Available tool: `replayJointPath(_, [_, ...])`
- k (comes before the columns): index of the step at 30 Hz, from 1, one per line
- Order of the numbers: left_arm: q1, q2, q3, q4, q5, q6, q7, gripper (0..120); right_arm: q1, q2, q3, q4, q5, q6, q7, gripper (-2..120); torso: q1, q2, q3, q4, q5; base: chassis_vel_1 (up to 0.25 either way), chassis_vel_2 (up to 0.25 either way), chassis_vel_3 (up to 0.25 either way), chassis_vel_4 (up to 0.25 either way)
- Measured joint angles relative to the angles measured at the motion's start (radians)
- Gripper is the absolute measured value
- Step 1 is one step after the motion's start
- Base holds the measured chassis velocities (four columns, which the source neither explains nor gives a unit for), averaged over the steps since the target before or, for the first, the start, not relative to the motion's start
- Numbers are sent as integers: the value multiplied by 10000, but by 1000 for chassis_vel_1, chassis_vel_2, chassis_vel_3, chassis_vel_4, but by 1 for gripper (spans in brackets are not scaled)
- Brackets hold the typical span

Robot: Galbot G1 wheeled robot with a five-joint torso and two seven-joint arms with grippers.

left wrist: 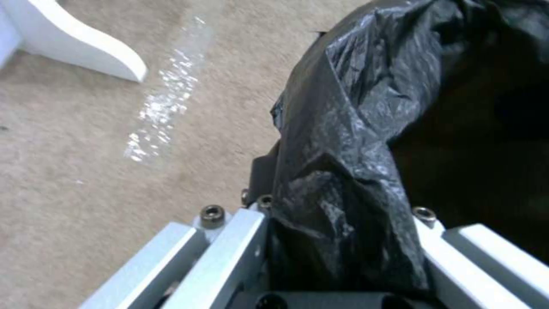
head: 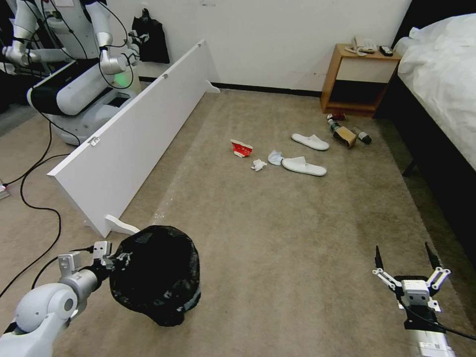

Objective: Pick up the trash bin, then pick up the garbage from the floor and place it into the trash bin.

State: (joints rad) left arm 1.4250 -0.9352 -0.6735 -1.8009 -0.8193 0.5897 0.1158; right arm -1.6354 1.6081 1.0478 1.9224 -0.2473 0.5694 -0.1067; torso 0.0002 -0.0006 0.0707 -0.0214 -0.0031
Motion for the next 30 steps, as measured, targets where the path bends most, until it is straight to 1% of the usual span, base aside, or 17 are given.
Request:
replayJointPath(1, [128, -29, 24, -255, 1, -144, -76, 4, -64, 0, 17, 87, 58, -55, 0, 100, 0, -1, 0, -4, -2, 0, 0, 0, 0])
replayJointPath(5, [272, -57, 68, -541, 46, -430, -140, 4, -153, 1, 17, 179, 135, -78, 8, 100, 1, -1, 0, -10, -4, 0, 0, 0, 0])
replayJointPath(6, [390, -91, 49, -806, 192, -824, -240, 4, -229, 0, 6, 256, 184, -89, 19, 100, 1, -1, -3, -12, 11, 0, 0, 0, 0])
replayJointPath(7, [390, -91, 49, -806, 192, -824, -240, 4, -229, 0, 6, 256, 184, -89, 19, 100, 1, -1, -3, -12, 11, 0, 0, 0, 0])
replayJointPath(8, [459, -127, -7, -981, 306, -1023, -259, 4, -266, 0, -26, 302, 209, -96, 29, 100, 1, -1, -6, -13, 20, 0, 0, 0, 0])
replayJointPath(9, [578, -218, -106, -1228, 450, -1222, -274, 4, -296, 0, -63, 347, 230, -105, 47, 100, 1, 0, -7, -7, 23, 0, 0, 0, 0])
replayJointPath(10, [578, -218, -106, -1228, 450, -1222, -274, 4, -296, 0, -63, 347, 230, -105, 47, 100, 1, 0, -7, -7, 23, 0, 0, 0, 0])
replayJointPath(12, [798, -397, -222, -1697, 554, -1390, -316, 4, -320, 0, -143, 418, 281, -168, 57, 100, 0, 0, -8, -4, 21, 0, 0, 0, 0])
replayJointPath(13, [798, -397, -222, -1697, 554, -1390, -316, 4, -320, 0, -143, 418, 281, -168, 57, 100, 0, 0, -8, -4, 21, 0, 0, 0, 0])
replayJointPath(15, [1072, -631, -429, -2191, 589, -1463, -377, 4, -330, 0, -229, 462, 368, -274, 65, 100, 0, 1, -10, -6, 33, 0, 0, 0, 0])
replayJointPath(19, [1283, -823, -593, -2477, 661, -1463, -368, 4, -340, 0, -281, 511, 447, -361, 74, 100, 0, 2, -10, -1, 30, 0, 0, 0, 0])
replayJointPath(21, [1386, -914, -678, -2589, 746, -1457, -366, 4, -352, 0, -302, 540, 496, -413, 74, 100, 1, 2, -10, -6, 31, 0, 0, 0, 0])
replayJointPath(22, [1726, -1181, -888, -2889, 1140, -1518, -215, 4, -442, 1, -351, 658, 713, -599, 75, 100, 0, 3, -11, -4, 32, 0, 0, 0, 0])
replayJointPath(23, [1930, -1319, -979, -3043, 1358, -1589, -83, 4, -499, 0, -373, 715, 838, -668, 76, 100, 0, 3, -11, -2, 31, 0, 0, 0, 0])
replayJointPath(26, [2081, -1453, -1022, -3168, 1529, -1642, 14, 4, -544, 1, -384, 755, 942, -712, 75, 100, 0, 3, -10, -1, 32, 0, 0, 0, 0])
replayJointPath(29, [2367, -2020, -1072, -3478, 1951, -1889, 194, 4, -670, -106, -420, 885, 1327, -811, 76, 100, 0, 5, -11, -5, 32, 0, 0, 0, 0])
replayJointPath(30, [2367, -2020, -1072, -3478, 1951, -1889, 194, 4, -670, -106, -420, 885, 1327, -811, 76, 100, 0, 5, -11, -5, 32, 0, 0, 0, 0])
